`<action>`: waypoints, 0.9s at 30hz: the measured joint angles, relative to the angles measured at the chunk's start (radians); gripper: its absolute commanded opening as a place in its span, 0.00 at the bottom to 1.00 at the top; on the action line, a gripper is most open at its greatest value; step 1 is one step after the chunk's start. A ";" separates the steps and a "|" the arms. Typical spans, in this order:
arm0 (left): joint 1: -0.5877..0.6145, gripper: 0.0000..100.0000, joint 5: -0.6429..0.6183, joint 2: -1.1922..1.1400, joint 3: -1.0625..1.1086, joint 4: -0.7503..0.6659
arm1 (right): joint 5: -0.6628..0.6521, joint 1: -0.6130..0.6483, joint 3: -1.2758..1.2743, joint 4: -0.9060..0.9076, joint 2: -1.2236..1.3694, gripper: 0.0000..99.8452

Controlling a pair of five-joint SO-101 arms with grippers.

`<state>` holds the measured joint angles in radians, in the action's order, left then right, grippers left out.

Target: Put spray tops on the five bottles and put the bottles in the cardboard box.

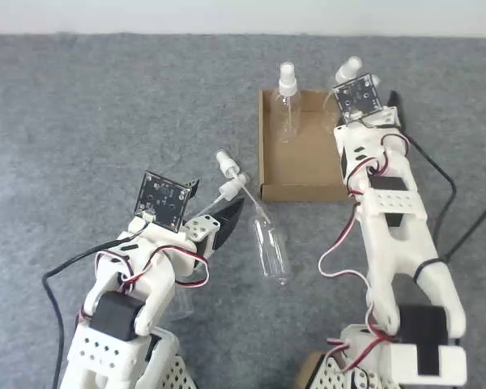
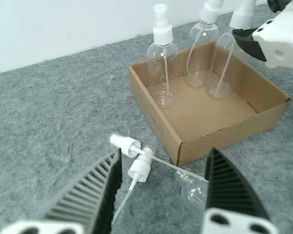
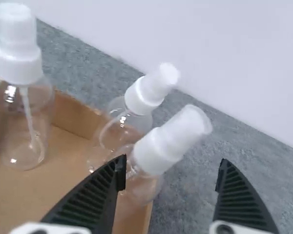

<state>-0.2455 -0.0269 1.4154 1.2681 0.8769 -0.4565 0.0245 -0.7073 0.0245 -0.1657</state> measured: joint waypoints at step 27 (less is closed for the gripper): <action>0.008 0.23 0.000 0.000 0.000 0.000 | 0.000 0.164 0.605 0.873 -0.046 0.24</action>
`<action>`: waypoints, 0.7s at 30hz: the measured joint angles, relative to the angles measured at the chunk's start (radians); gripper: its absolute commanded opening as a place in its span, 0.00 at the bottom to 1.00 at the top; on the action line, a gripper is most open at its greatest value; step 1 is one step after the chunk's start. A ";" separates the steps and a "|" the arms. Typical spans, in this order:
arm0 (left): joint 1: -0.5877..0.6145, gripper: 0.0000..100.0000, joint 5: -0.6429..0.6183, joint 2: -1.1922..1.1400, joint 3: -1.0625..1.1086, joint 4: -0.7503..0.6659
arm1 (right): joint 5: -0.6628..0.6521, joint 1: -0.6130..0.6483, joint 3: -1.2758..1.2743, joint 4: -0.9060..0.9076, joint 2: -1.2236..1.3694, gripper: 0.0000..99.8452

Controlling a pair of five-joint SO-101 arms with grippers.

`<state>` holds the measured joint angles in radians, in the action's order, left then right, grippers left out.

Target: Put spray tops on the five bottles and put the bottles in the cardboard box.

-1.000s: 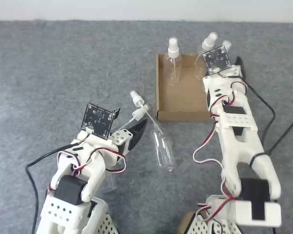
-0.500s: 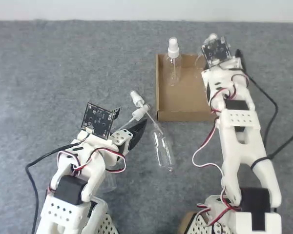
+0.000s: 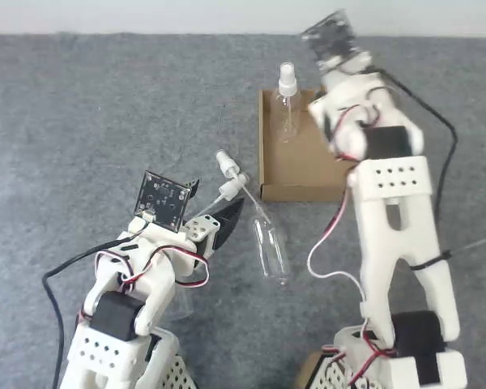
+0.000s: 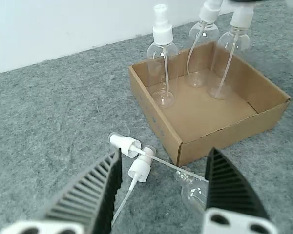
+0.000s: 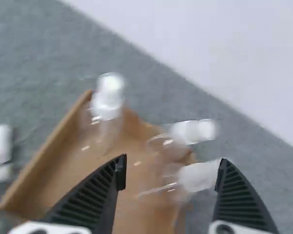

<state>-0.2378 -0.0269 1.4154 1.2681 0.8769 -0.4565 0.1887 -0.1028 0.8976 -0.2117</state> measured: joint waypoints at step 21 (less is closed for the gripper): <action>0.664 0.23 0.206 -0.201 -0.203 0.233 | 0.229 0.506 -0.235 0.554 -0.002 0.25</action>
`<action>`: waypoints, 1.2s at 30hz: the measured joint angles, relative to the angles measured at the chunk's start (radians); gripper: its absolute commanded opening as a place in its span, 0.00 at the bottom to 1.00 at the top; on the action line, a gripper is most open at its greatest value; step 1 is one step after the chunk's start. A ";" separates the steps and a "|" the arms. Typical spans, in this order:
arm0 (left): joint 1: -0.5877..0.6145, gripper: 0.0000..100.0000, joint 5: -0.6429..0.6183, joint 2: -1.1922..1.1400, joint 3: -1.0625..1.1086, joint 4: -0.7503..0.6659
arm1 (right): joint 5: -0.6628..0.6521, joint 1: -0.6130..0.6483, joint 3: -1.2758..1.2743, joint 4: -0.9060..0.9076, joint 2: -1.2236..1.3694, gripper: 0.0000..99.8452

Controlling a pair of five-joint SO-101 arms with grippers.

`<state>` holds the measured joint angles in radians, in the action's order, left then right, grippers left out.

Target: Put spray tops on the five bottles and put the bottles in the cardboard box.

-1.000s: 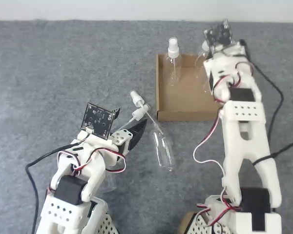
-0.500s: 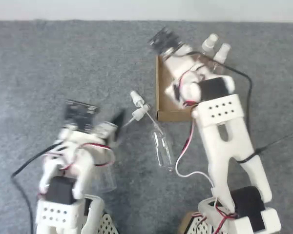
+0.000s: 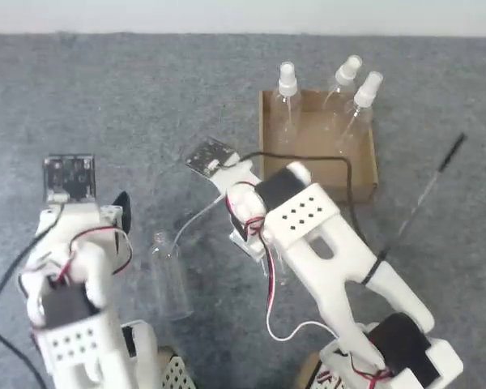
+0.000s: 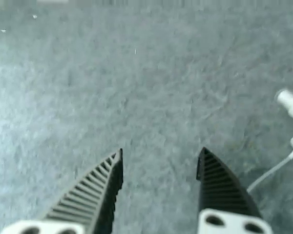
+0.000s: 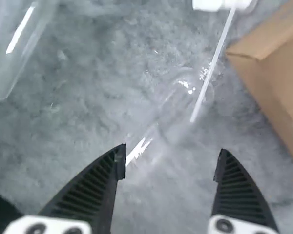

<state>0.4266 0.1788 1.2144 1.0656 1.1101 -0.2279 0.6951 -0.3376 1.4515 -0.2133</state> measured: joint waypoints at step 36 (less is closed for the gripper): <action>-0.060 0.23 0.006 -0.371 -0.196 -0.011 | 0.390 0.002 -0.405 -0.437 -0.054 0.01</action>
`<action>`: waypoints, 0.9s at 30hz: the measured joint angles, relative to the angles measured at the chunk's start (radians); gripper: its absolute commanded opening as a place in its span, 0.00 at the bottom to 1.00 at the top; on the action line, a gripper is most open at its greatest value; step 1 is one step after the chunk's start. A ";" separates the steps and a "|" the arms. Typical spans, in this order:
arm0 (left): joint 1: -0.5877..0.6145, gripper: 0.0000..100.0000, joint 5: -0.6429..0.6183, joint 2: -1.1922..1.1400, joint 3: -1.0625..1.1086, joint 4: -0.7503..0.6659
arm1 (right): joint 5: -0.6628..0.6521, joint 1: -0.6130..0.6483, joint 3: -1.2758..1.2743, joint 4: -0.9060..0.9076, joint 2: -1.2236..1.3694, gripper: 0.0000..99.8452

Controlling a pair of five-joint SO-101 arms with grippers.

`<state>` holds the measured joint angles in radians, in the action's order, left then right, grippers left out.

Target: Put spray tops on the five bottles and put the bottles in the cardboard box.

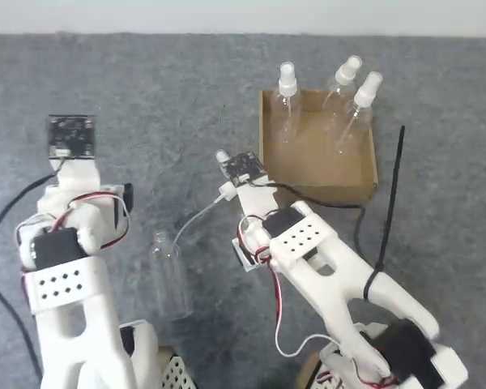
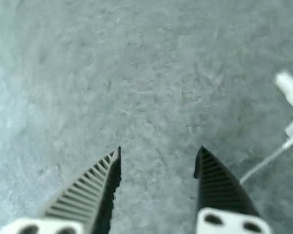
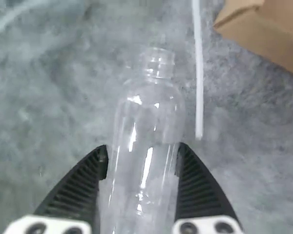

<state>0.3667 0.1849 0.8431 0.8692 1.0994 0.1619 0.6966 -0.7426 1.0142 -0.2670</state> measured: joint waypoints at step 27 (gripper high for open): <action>-0.422 0.22 -0.483 -1.160 -0.901 0.044 | -0.825 -1.074 0.250 0.356 -0.270 0.01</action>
<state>-0.0552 -0.2984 -0.3168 -0.0315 1.1439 -0.6636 -0.3775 -0.4925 1.3702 -0.5370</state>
